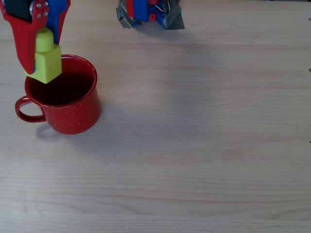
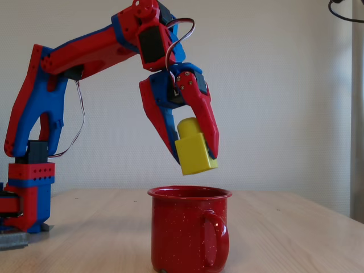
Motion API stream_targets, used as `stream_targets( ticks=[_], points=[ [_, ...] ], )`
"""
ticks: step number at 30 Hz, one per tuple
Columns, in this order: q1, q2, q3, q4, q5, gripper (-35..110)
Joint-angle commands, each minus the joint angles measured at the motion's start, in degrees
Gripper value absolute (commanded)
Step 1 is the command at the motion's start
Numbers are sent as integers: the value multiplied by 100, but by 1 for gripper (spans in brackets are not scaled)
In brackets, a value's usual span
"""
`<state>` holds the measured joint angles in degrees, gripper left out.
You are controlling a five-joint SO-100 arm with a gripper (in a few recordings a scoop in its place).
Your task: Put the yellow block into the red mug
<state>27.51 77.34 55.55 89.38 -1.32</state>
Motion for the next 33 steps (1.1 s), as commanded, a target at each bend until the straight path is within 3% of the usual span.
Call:
stream_targets(
  ticks=[1, 29, 33],
  points=[
    [70, 237, -396, 0, -132, 0],
    [-158, 431, 1468, -870, -255, 0],
    [-132, 431, 1529, -967, -308, 17]
  ],
)
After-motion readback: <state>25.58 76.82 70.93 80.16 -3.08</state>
